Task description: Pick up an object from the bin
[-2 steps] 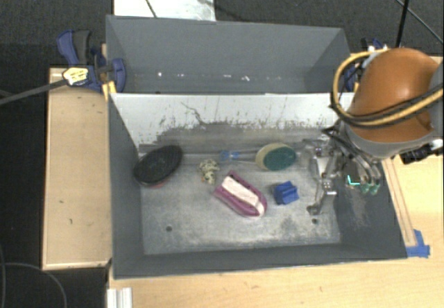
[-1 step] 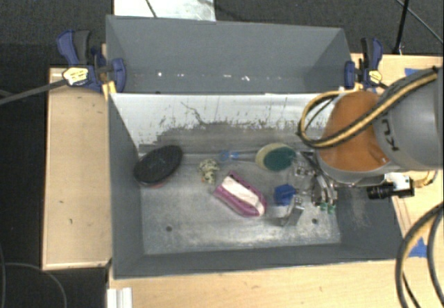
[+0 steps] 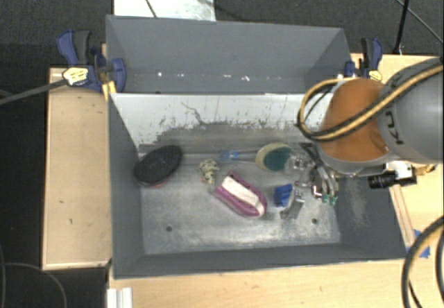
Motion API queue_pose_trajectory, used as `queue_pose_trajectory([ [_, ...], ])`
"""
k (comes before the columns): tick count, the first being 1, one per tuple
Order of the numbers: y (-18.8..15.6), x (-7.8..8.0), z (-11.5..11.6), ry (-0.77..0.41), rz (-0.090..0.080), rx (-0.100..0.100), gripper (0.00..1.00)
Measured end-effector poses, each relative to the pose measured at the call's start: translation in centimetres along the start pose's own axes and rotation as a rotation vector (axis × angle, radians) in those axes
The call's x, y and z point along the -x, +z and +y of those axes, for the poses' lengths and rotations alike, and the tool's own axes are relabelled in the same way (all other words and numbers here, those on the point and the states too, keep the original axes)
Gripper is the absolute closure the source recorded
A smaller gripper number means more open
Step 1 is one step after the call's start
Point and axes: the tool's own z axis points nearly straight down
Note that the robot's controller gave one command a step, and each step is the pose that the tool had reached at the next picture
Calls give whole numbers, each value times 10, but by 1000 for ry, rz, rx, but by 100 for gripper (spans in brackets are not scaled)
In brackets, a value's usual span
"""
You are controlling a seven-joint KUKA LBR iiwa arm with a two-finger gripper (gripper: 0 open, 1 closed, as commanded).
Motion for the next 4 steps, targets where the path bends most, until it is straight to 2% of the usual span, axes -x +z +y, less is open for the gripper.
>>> queue_pose_trajectory([
  [1, -8, -4, -10, -17, 4, -1, 0],
  [2, 34, 0, -11, 52, 10, -1, 0],
  [3, 33, 1, -11, 49, 9, -1, 0],
  [4, 33, 1, -11, 47, 8, -1, 100],
])
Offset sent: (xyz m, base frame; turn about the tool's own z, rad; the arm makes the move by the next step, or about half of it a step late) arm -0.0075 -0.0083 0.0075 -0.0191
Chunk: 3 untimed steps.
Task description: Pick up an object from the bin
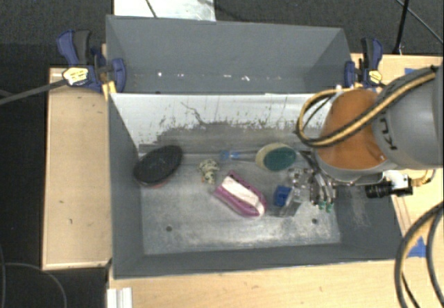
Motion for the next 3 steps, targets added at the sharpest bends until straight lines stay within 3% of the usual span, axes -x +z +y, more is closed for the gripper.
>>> queue_pose_trajectory([
  [3, -125, 5, 1, -17, -8, 1, 100],
])
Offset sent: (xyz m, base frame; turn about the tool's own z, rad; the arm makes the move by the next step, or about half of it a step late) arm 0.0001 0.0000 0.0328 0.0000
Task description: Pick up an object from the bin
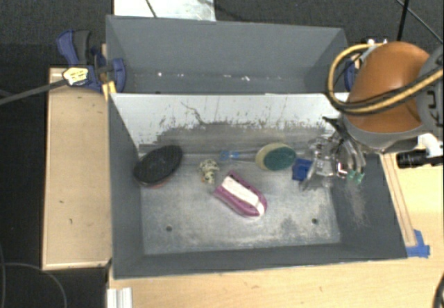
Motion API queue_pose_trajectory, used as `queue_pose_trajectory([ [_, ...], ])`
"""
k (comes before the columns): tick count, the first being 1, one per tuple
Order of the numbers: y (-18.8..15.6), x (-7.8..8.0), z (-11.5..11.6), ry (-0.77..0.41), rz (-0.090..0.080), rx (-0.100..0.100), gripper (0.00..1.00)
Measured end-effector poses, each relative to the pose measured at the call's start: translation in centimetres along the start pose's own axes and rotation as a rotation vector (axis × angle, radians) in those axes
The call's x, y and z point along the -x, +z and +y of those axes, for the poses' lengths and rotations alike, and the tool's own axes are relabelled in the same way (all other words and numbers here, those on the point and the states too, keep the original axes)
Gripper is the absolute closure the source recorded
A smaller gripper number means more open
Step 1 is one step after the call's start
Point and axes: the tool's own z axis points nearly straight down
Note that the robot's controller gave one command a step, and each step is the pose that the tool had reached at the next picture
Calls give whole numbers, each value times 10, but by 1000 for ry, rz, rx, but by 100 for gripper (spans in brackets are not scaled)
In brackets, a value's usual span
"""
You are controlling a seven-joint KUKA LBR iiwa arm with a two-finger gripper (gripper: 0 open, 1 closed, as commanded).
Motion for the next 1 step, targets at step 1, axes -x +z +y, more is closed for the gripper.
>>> queue_pose_trajectory([
  [1, -5, 1, 0, -3, 1, -1, 100],
])
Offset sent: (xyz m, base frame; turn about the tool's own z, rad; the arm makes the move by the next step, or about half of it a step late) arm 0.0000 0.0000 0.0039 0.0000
